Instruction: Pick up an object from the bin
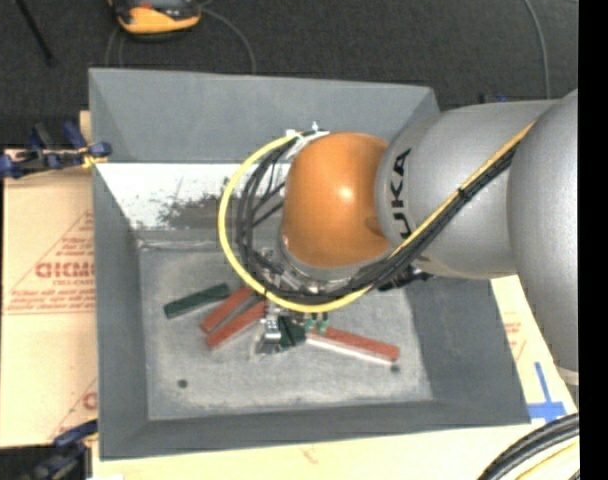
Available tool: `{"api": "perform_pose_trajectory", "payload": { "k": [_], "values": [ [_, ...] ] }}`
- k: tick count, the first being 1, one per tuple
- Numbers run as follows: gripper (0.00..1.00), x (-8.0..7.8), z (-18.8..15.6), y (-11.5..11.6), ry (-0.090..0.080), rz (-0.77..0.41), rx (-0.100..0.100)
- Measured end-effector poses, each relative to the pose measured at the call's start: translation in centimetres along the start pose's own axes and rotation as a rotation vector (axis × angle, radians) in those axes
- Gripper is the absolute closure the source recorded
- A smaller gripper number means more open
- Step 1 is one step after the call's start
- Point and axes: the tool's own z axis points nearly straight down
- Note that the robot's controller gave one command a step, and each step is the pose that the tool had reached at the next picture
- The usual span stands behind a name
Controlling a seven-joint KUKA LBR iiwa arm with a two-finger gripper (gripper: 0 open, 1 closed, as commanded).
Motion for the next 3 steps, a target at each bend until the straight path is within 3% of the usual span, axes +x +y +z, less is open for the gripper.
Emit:
{"api": "perform_pose_trajectory", "payload": {
  "k": [1,2,3],
  "values": [
    [0.0,-1.9,6.8,-0.3,0.002,-0.011,0.003],
    [0.0,-5.1,7.9,-0.1,0.003,0.056,-0.002],
    [1.0,-8.3,8.8,-0.8,0.019,-0.092,-0.002]
  ]
}}
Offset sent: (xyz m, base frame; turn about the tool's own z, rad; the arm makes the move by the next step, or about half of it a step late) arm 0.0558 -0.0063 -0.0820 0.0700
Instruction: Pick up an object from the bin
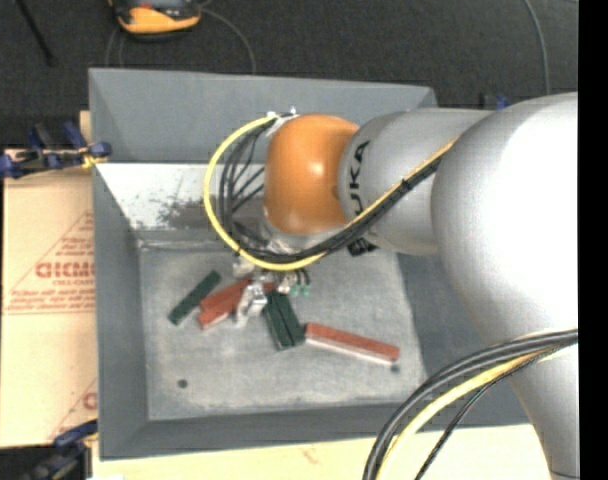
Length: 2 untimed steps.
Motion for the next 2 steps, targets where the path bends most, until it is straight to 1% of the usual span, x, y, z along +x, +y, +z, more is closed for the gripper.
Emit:
{"api": "perform_pose_trajectory", "payload": {
  "k": [1,2],
  "values": [
    [1.0,0.0,0.0,0.0,0.0,0.001,0.0],
    [1.0,-0.6,-13.3,-0.1,-0.014,-0.024,0.006]
  ]
}}
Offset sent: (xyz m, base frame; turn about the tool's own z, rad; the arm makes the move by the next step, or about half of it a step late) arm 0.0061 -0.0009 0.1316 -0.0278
